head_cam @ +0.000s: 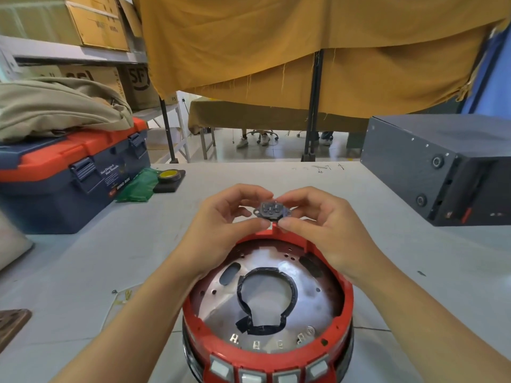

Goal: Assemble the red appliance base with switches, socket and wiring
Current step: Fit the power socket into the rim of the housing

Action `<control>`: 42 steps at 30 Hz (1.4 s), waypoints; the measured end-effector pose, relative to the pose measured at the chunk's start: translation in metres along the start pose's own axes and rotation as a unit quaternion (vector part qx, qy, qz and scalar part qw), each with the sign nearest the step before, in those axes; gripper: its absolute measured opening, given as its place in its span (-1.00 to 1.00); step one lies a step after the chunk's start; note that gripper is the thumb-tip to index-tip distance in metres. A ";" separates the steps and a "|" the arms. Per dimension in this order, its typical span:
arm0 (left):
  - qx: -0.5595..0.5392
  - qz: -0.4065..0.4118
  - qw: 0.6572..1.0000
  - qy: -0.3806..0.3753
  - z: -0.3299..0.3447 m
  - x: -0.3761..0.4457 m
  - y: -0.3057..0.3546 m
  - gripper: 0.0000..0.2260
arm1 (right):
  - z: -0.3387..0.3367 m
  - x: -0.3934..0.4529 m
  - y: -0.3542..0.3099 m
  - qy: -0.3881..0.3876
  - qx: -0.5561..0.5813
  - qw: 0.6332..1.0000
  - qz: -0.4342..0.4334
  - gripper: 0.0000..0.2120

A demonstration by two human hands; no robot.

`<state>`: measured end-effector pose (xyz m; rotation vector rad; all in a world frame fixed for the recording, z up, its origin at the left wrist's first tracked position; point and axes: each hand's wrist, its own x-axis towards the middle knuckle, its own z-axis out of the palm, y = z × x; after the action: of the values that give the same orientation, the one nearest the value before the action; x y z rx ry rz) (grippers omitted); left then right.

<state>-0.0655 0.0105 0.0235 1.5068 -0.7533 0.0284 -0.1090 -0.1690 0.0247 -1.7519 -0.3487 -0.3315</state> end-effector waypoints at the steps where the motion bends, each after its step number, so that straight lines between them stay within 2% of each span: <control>1: 0.002 -0.001 1.000 0.001 0.001 0.001 -0.001 -0.73 | 0.001 0.001 0.001 0.004 0.001 1.000 0.001 -0.77; 6: 0.015 -0.009 1.000 -0.004 -0.001 0.005 -0.004 -0.73 | 0.000 0.007 0.005 0.005 -0.016 1.000 -0.003 -0.78; 12: 0.086 -0.044 0.995 -0.030 -0.009 0.011 0.000 -0.70 | 0.000 0.015 0.006 -0.002 -0.069 0.997 -0.046 -0.76; 17: 0.063 -0.074 0.995 -0.037 -0.017 0.015 0.005 -0.87 | 0.001 0.019 0.007 0.010 -0.161 0.981 -0.105 -0.74; 19: 0.072 -0.073 0.994 -0.029 -0.016 0.018 0.004 -0.87 | 0.001 0.022 0.008 0.002 -0.169 0.979 -0.116 -0.73; 22: 0.066 -0.052 0.996 -0.032 -0.015 0.020 0.002 -0.89 | -0.003 0.026 0.010 -0.025 -0.134 0.986 -0.092 -0.66; 27: 0.096 -0.010 0.995 -0.036 -0.021 0.023 0.000 -0.69 | -0.009 0.032 0.012 -0.064 -0.089 0.992 -0.070 -0.70; 31: 0.123 0.000 0.992 -0.043 -0.020 0.025 -0.001 -0.63 | -0.009 0.033 0.014 -0.071 -0.089 0.991 -0.072 -0.73; 42: 0.193 -0.025 0.979 -0.065 -0.022 0.033 -0.007 -0.74 | -0.009 0.035 0.023 -0.062 -0.133 0.988 -0.041 -0.78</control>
<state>-0.0268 0.0156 0.0351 1.9109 -0.8478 0.0410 -0.0680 -0.1802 0.0203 -2.0284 -0.4842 -0.3410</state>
